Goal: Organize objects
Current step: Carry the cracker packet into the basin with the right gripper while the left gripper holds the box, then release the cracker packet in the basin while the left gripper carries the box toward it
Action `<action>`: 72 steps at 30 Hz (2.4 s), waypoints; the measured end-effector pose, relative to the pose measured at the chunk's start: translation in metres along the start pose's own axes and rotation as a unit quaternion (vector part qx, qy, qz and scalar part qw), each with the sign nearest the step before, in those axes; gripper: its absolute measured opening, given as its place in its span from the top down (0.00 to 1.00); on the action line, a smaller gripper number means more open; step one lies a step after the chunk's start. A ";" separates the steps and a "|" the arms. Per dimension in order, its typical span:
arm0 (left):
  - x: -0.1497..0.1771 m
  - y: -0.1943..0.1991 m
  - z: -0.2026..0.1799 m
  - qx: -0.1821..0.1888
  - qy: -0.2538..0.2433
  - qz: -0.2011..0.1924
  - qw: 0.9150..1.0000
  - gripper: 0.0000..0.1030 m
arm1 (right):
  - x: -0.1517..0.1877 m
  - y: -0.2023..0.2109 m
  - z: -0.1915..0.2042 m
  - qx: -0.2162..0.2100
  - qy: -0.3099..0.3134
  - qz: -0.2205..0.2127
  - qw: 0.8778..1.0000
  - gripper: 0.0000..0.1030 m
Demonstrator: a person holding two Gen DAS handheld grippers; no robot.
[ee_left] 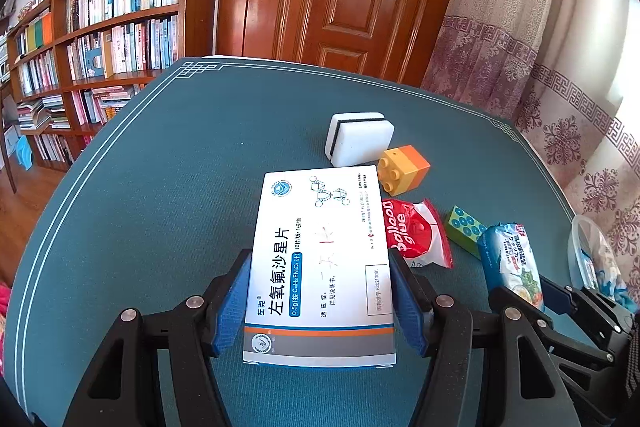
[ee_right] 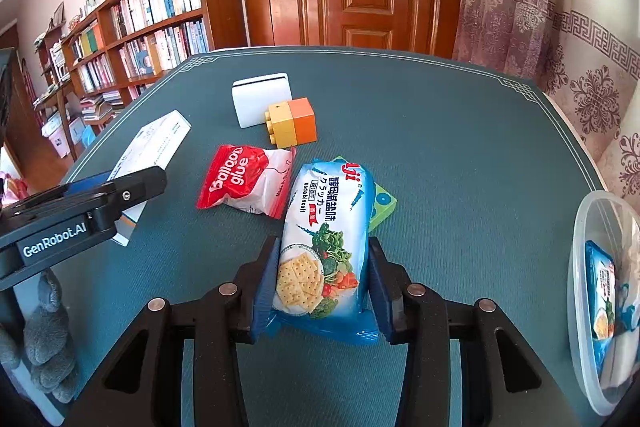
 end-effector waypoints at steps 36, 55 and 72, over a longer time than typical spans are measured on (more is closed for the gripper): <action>0.035 0.006 -0.071 0.042 -0.098 0.015 0.994 0.35 | 0.062 0.111 -0.130 0.069 -0.161 -0.050 0.983 0.58; 0.047 0.009 -0.097 0.062 -0.114 0.035 0.991 0.35 | 0.079 0.136 -0.233 0.194 -0.229 -0.064 0.952 0.58; 0.051 0.015 -0.133 0.082 -0.142 0.043 0.985 0.35 | 0.077 0.130 -0.243 0.223 -0.198 -0.071 0.952 0.49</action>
Point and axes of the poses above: each gripper's, at about its wrist camera, not at the fingertips, and y roughly against the way its jaws point, z to its left, x to its underside, the point moved 5 cm from there along -y, roughly the way its jaws point, and after that the axes turned 5 degrees about z, right-handed, at the moved point
